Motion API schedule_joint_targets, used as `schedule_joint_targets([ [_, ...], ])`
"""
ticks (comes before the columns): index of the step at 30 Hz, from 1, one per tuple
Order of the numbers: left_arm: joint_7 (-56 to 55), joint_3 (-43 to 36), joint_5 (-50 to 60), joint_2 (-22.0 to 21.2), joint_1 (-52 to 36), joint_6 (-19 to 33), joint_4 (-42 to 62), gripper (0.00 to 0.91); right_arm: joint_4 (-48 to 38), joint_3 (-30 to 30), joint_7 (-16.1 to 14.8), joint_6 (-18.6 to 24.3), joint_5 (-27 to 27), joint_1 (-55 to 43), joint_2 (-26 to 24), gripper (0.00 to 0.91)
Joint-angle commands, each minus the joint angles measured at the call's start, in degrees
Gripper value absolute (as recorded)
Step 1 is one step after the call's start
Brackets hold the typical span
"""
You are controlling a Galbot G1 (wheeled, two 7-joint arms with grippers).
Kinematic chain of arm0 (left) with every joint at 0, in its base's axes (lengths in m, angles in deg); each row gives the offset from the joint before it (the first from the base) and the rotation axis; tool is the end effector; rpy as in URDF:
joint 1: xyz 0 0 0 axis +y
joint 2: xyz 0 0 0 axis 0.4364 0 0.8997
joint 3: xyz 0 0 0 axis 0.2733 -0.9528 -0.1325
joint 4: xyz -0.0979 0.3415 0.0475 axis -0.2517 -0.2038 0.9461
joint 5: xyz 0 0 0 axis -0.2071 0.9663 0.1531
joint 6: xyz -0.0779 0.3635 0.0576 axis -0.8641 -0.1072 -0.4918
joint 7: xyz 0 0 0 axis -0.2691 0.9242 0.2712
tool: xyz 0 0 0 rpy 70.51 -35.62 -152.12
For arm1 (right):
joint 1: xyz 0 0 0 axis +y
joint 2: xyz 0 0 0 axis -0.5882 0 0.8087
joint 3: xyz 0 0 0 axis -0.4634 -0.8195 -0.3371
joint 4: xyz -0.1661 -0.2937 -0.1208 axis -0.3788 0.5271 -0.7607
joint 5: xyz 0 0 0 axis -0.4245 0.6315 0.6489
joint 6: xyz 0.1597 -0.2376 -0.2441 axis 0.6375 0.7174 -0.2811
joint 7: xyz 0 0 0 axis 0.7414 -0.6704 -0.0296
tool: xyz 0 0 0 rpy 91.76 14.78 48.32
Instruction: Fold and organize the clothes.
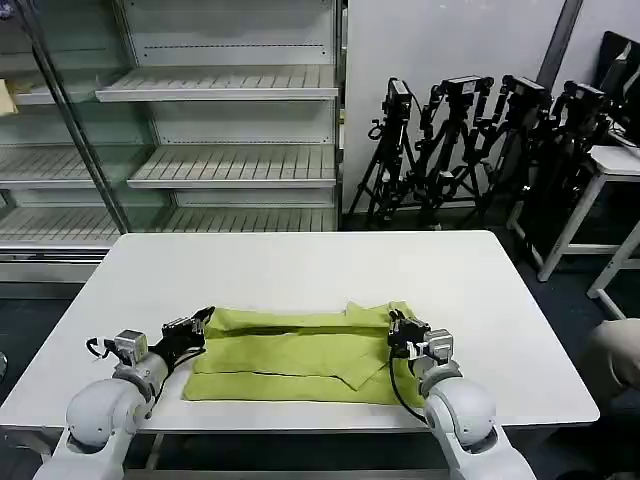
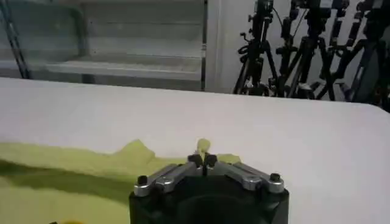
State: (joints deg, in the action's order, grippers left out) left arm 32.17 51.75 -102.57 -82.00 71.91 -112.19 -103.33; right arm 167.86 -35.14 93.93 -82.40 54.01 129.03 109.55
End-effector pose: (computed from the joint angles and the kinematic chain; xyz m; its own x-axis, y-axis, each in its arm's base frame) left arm 0.3263 0.1287 -0.2578 -0.9068 0.2355 0.3498 0.2329 0.9712 -0.0501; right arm 0.3317 0.0107 -0.2557 -0.9246 -0.1866 0.3321 -0.2050 0.9785 -0.0211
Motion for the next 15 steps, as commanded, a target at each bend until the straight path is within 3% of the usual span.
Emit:
schedule_joint_targets([
  [1,0.03,0.67,0.22,-0.19,4.83,0.42,-3.42,0.020,3.49,0.23,0.04,0.00,0.02,3.26,-0.34,0.000],
  [15,0.13,0.37,1.14,-0.30,6.83,0.71,-4.63,0.020,4.17,1.41,-0.87,0.04,0.40,4.12,-0.34,0.000],
])
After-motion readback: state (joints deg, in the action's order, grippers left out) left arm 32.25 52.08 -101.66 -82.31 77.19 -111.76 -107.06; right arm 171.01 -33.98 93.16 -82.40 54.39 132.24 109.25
